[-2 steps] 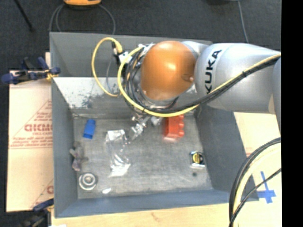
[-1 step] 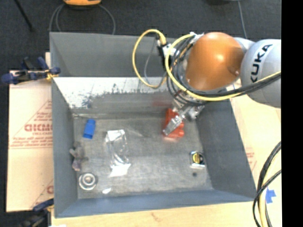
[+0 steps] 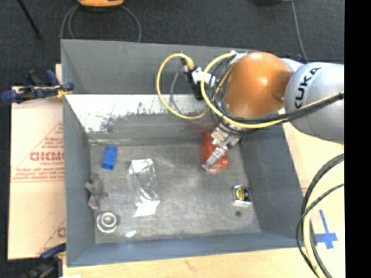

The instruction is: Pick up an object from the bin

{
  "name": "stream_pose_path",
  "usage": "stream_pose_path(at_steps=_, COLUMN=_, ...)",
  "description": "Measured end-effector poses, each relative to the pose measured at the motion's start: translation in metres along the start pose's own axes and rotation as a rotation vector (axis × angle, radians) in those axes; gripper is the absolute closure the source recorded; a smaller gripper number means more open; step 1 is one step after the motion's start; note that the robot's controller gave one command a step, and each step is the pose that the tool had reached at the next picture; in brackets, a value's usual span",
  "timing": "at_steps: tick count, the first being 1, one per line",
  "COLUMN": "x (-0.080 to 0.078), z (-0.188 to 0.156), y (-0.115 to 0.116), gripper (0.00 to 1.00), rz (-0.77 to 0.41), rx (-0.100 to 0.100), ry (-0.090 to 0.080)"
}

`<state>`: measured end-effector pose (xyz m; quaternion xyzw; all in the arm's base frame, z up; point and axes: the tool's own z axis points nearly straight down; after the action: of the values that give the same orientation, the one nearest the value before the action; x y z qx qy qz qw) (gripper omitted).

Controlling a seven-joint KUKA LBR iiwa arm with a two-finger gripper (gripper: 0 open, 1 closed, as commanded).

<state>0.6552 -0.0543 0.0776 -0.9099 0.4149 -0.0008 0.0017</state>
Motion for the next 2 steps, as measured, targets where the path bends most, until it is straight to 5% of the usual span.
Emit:
stream_pose_path(at_steps=1, x=-0.001, z=-0.003, y=-0.002, gripper=1.00, rz=0.002, rx=0.002, ry=-0.002)
stream_pose_path(at_steps=2, x=0.002, z=-0.120, y=0.000, gripper=1.00, rz=-0.014, rx=0.003, ry=0.007)
